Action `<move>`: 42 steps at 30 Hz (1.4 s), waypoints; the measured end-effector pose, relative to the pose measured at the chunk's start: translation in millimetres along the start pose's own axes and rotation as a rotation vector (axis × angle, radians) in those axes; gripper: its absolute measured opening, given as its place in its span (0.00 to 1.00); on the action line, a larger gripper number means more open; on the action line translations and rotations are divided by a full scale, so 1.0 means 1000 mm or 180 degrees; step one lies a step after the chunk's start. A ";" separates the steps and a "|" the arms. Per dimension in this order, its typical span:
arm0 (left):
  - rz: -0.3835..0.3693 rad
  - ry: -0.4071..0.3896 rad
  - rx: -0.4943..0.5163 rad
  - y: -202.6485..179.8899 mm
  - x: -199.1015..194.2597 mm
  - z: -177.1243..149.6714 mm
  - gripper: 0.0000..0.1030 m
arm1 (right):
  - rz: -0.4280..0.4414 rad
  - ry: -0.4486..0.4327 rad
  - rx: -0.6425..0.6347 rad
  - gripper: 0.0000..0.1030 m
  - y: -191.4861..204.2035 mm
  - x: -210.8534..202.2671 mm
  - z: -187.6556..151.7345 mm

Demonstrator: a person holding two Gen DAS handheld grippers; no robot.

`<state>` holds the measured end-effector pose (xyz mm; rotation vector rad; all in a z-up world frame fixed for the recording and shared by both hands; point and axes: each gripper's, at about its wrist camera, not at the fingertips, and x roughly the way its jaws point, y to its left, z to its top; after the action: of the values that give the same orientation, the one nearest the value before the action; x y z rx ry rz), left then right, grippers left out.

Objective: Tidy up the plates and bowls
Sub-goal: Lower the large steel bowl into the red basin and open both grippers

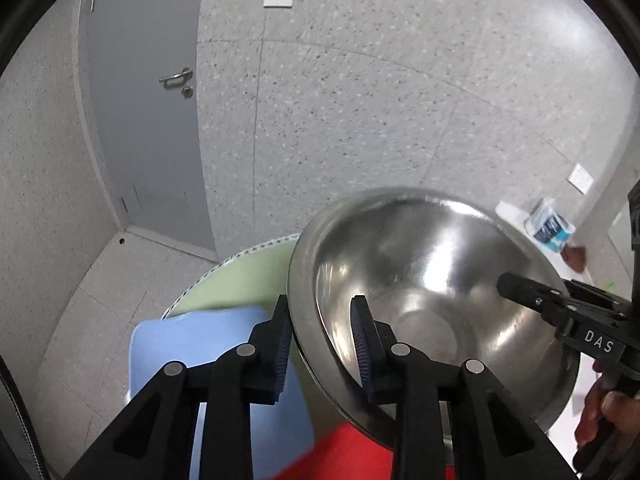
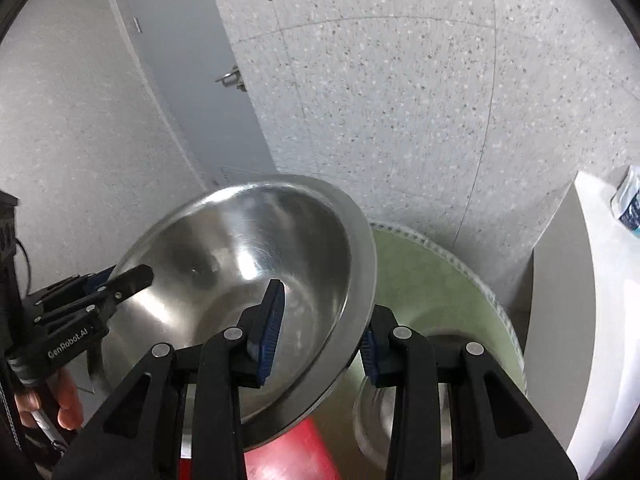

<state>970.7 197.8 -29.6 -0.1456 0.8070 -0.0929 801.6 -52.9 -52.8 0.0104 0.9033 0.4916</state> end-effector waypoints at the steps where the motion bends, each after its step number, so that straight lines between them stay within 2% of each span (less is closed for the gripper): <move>1: 0.0028 -0.0017 0.0052 -0.001 -0.008 -0.009 0.24 | -0.0023 -0.0015 -0.0021 0.34 0.006 -0.007 -0.008; 8: -0.0150 0.0115 0.0130 0.007 -0.065 -0.078 0.24 | -0.0080 0.0045 0.0086 0.34 0.026 -0.038 -0.068; 16: -0.0172 0.0269 0.0360 0.014 -0.098 -0.118 0.24 | -0.0102 0.0212 0.0337 0.34 0.037 -0.044 -0.135; 21: -0.0150 0.0395 0.0478 0.014 -0.096 -0.127 0.24 | -0.0251 0.0301 0.0357 0.34 0.047 -0.040 -0.160; 32: -0.0172 0.0522 0.0681 0.007 -0.078 -0.127 0.24 | -0.0548 0.0434 0.0400 0.37 0.048 -0.020 -0.187; 34: -0.0209 0.0562 0.0673 0.008 -0.072 -0.126 0.25 | -0.0597 0.0446 0.0377 0.40 0.052 -0.019 -0.189; 38: -0.0248 0.0571 0.0669 0.010 -0.068 -0.123 0.25 | -0.0583 0.0467 0.0343 0.58 0.058 -0.018 -0.191; 40: -0.0253 0.0566 0.0649 0.011 -0.066 -0.123 0.25 | -0.0592 0.0477 0.0336 0.62 0.060 -0.019 -0.191; 42: -0.0295 0.0570 0.0630 0.013 -0.064 -0.123 0.30 | -0.0564 0.0471 0.0362 0.68 0.059 -0.022 -0.189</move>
<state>837.2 207.4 -70.1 0.0131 0.9646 -0.2752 623.4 -46.5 -142.0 -0.0024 1.0661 0.2782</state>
